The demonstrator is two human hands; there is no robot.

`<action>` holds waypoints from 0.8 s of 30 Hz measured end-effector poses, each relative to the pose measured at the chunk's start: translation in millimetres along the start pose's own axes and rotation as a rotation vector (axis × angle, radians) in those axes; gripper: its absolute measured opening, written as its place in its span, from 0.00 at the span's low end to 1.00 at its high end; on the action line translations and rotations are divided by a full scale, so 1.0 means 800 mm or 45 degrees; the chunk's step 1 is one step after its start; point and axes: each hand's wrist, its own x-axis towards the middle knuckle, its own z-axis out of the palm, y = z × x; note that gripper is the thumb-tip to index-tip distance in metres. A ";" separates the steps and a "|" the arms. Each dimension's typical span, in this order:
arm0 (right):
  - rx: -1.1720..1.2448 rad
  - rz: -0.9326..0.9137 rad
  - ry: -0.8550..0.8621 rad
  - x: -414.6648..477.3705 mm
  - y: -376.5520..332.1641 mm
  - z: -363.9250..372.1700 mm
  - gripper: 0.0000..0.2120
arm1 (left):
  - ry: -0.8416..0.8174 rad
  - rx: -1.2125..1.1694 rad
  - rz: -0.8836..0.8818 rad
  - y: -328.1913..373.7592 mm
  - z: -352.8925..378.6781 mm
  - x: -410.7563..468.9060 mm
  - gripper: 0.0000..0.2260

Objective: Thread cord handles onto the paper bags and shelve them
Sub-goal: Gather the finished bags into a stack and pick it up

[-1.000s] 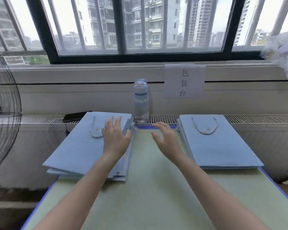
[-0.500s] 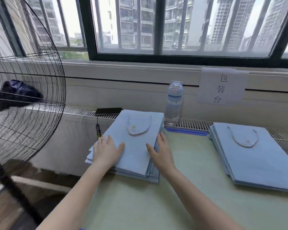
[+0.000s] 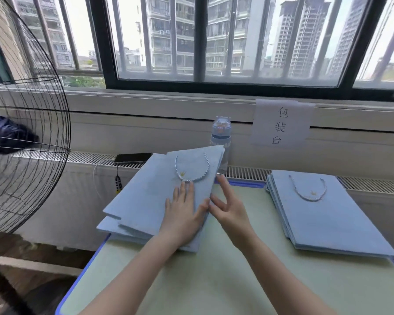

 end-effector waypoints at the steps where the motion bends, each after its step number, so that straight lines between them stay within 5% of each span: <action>1: 0.109 0.003 0.020 -0.003 -0.008 -0.007 0.34 | 0.028 -0.091 0.049 0.012 0.000 -0.004 0.30; 5: 0.288 -0.058 -0.075 -0.013 -0.042 -0.036 0.28 | 0.122 -0.473 0.299 0.061 -0.013 -0.021 0.30; 14: -0.116 -0.300 -0.114 -0.035 -0.093 -0.055 0.34 | 0.573 -0.790 0.591 0.111 -0.028 -0.034 0.21; 19: -0.281 -0.357 -0.103 -0.037 -0.095 -0.045 0.27 | 0.752 -1.027 0.468 0.112 -0.041 -0.039 0.15; 24: -0.717 -0.484 0.209 -0.025 -0.073 -0.054 0.20 | 0.502 -1.591 0.186 0.097 -0.056 -0.033 0.12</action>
